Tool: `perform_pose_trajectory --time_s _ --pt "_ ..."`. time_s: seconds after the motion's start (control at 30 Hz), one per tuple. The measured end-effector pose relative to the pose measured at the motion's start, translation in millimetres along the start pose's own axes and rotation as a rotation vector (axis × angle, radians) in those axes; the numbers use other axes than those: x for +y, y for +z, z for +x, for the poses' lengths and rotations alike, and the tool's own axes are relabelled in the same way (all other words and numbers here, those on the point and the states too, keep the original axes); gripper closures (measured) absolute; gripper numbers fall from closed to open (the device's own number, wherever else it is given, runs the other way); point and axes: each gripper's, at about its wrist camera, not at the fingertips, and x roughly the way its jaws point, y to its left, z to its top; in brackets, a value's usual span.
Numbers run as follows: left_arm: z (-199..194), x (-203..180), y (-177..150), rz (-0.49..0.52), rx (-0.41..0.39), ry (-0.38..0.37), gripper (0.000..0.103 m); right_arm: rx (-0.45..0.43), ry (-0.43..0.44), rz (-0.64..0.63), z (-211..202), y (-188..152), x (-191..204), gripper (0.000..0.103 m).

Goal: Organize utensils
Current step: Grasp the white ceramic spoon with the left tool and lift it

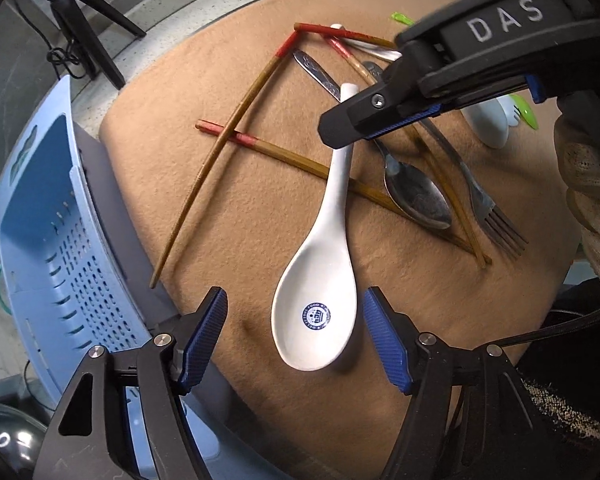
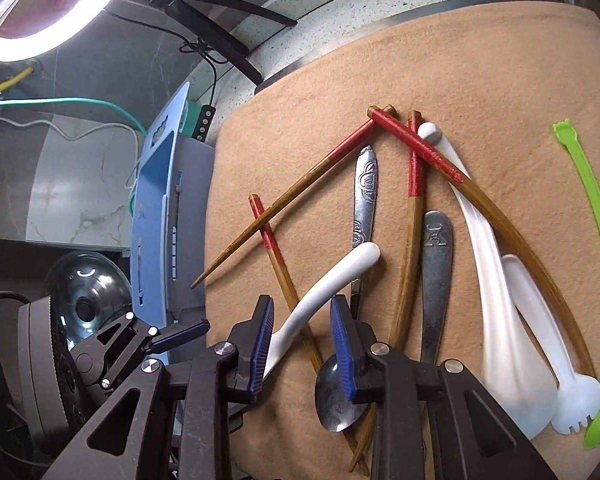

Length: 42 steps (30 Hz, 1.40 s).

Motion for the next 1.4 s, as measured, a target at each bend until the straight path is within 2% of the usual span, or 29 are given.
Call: perform_pose_trajectory --time_s 0.13,0.23,0.33,0.6,0.83,1.07,1.4 --pt "5.7 -2.0 -1.2 0.006 0.01 -0.01 0.038 0.005 -0.005 0.01 8.0 3.3 -0.9 0.081" --pt "8.0 -1.1 -2.7 -0.002 0.014 -0.027 0.053 0.005 -0.017 0.013 12.5 5.9 -1.0 0.086" --pt "9.6 -1.0 -3.5 -0.02 0.013 -0.056 0.062 0.003 -0.019 0.012 14.1 7.0 -1.2 0.086" --pt "1.1 4.4 -7.3 -0.042 -0.014 -0.074 0.063 -0.006 -0.002 0.025 9.9 8.7 -3.0 0.088" --pt "-27.5 16.2 -14.6 -0.081 -0.067 -0.075 0.063 -0.03 0.024 -0.002 -6.7 13.6 11.0 0.09" --pt "-59.8 44.1 -26.9 -0.166 -0.139 -0.051 0.063 -0.042 0.053 -0.1 -18.9 30.1 57.6 0.092" --pt "-87.9 85.0 -69.5 -0.327 -0.209 0.01 0.064 0.006 0.07 -0.28 10.0 46.2 144.6 0.093"
